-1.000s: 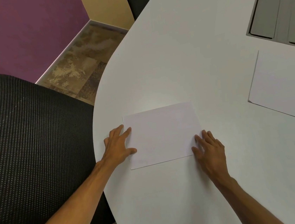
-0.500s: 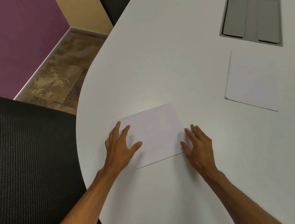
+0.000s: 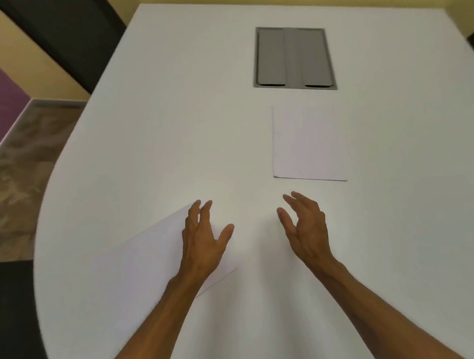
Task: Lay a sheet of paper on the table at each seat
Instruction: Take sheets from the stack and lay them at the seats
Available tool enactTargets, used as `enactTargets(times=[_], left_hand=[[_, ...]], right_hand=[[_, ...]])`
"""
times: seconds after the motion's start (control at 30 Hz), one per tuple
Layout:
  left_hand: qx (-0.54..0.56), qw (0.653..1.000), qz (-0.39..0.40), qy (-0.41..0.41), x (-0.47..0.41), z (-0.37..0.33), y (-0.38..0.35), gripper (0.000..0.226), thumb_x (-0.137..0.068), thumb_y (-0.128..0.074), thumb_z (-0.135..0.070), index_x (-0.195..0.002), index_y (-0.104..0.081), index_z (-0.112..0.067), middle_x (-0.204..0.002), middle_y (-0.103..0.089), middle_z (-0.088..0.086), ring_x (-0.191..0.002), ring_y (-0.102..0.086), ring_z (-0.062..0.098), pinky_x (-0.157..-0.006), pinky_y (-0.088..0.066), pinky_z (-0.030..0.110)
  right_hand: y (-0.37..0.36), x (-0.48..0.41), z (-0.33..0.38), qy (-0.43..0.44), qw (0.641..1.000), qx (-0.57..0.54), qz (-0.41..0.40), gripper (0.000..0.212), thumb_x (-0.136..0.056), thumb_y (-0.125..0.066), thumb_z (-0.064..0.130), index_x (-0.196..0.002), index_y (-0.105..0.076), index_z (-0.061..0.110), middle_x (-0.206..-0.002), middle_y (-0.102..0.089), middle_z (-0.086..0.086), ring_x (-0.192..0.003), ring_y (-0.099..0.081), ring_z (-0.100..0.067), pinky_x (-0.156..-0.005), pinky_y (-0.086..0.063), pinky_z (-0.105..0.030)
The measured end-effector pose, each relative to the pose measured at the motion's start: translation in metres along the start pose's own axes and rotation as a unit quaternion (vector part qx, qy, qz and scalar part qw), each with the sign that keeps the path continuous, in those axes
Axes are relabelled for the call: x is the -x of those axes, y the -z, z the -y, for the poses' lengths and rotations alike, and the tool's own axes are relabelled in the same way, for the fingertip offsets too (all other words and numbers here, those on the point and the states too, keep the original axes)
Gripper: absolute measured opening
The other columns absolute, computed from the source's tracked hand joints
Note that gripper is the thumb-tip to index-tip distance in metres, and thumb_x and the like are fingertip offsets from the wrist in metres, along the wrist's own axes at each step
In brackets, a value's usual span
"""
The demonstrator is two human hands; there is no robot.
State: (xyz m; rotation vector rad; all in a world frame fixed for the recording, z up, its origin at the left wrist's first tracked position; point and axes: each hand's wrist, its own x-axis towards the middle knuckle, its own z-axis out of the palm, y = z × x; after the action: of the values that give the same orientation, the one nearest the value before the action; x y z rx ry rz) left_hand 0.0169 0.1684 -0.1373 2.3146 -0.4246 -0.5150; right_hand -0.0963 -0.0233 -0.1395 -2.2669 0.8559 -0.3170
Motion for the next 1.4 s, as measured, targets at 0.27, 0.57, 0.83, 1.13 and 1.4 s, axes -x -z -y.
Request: enactTargets(times=[0.27, 0.57, 0.83, 1.13, 1.4], left_hand=[[0.163, 0.986, 0.013, 0.041, -0.069, -0.082, -0.067, 0.055, -0.090, -0.072, -0.024, -0.140, -0.049, -0.019, -0.139, -0.051, -0.004, -0.125, -0.053, 0.016, -0.097, -0.043, 0.027], [0.290, 0.942, 0.000, 0.170, -0.149, -0.121, -0.121, 0.046, -0.088, -0.070, -0.007, -0.132, -0.059, -0.012, -0.131, -0.062, 0.008, -0.121, -0.060, 0.027, -0.108, -0.047, 0.043], [0.265, 0.930, -0.030, 0.254, -0.187, -0.127, -0.144, 0.032, -0.085, -0.069, -0.007, -0.116, -0.065, -0.003, -0.121, -0.067, 0.015, -0.092, -0.062, 0.027, -0.096, -0.056, 0.041], [0.290, 0.920, -0.027, 0.263, -0.190, -0.122, -0.145, 0.015, -0.086, -0.067, -0.002, -0.101, -0.069, -0.005, -0.113, -0.069, 0.012, -0.070, -0.061, 0.015, -0.090, -0.060, 0.039], [0.293, 0.923, -0.038, 0.245, -0.189, -0.111, -0.144, 0.025, -0.087, -0.066, 0.004, -0.111, -0.070, -0.003, -0.110, -0.071, 0.012, -0.079, -0.067, 0.018, -0.087, -0.061, 0.035]], right_hand=[[0.050, -0.059, -0.064, -0.072, 0.995, -0.033, -0.055, 0.036, -0.100, -0.057, 0.028, -0.130, -0.063, 0.008, -0.132, -0.063, -0.008, -0.128, -0.051, -0.025, -0.110, -0.038, -0.041], [0.065, -0.139, -0.118, -0.219, 0.970, -0.064, -0.082, 0.039, -0.097, -0.059, 0.033, -0.125, -0.061, 0.005, -0.119, -0.063, -0.015, -0.109, -0.061, -0.029, -0.089, -0.045, -0.032], [0.059, -0.181, -0.141, -0.328, 0.934, -0.080, -0.114, 0.034, -0.086, -0.074, 0.025, -0.110, -0.063, 0.004, -0.112, -0.067, -0.009, -0.090, -0.060, -0.026, -0.078, -0.041, -0.027], [0.055, -0.186, -0.140, -0.371, 0.909, -0.140, -0.128, 0.020, -0.074, -0.078, 0.005, -0.091, -0.069, 0.009, -0.088, -0.068, -0.005, -0.077, -0.066, -0.027, -0.074, -0.057, -0.035], [0.056, -0.175, -0.150, -0.317, 0.920, -0.138, -0.185, 0.006, -0.081, -0.073, 0.015, -0.084, -0.068, 0.014, -0.077, -0.069, 0.000, -0.073, -0.065, -0.022, -0.070, -0.055, -0.034]])
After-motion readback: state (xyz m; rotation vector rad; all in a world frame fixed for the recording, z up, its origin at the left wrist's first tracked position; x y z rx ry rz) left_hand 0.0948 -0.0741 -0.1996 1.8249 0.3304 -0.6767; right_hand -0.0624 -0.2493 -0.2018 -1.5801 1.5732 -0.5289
